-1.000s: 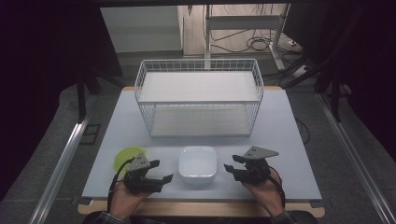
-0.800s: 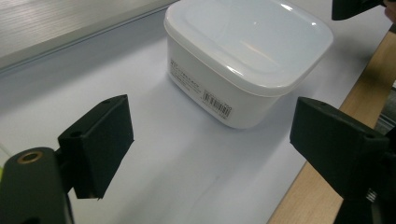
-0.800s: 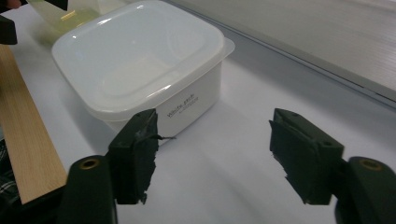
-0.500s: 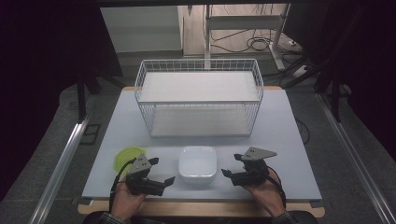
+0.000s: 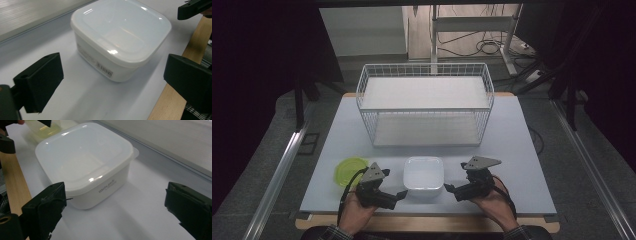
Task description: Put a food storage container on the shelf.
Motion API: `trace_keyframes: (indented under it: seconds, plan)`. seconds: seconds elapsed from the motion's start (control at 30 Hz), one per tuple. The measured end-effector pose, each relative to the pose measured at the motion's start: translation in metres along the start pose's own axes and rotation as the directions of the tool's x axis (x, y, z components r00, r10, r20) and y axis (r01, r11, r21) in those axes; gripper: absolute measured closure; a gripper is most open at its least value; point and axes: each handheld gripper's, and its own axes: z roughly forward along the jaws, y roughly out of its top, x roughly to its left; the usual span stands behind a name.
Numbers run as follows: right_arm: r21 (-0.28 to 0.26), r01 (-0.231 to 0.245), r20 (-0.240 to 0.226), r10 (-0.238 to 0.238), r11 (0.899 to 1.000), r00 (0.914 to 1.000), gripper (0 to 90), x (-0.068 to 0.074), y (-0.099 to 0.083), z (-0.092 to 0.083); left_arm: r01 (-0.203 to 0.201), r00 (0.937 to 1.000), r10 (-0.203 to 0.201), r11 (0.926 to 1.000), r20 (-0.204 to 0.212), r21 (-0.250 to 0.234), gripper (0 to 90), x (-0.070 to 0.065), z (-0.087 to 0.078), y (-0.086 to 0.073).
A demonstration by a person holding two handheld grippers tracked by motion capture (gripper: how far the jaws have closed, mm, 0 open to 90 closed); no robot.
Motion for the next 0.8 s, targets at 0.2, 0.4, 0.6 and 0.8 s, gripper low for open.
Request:
trace_keyframes:
  seconds: [0.2, 0.4, 0.6, 0.8]
  plan:
    - [0.02, -0.022, -0.03, 0.023, 1.0, 0.9993, 5.0, 0.004, 0.008, 0.003, 0.03, 0.998, -0.028, 0.9993, 0.056, -0.022, 0.7, 0.005, 0.007, 0.009]
    - [0.034, -0.06, -0.056, 0.062, 0.998, 0.9965, 8.2, 0.003, 0.014, 0.009, 0.019, 0.9973, -0.019, 0.9997, 0.07, -0.011, 2.1, 0.007, 0.017, 0.017]
    - [0.058, -0.071, -0.087, 0.076, 0.996, 0.9933, 8.1, 0.003, 0.015, 0.021, 0.035, 0.9931, -0.036, 0.9993, 0.112, 0.016, 2.3, 0.01, 0.03, 0.02]
    - [0.079, -0.113, -0.126, 0.122, 0.99, 0.9844, 7.5, 0.002, 0.017, 0.031, 0.045, 0.9887, -0.051, 0.998, 0.141, 0.044, 0.0, 0.014, 0.04, 0.019]
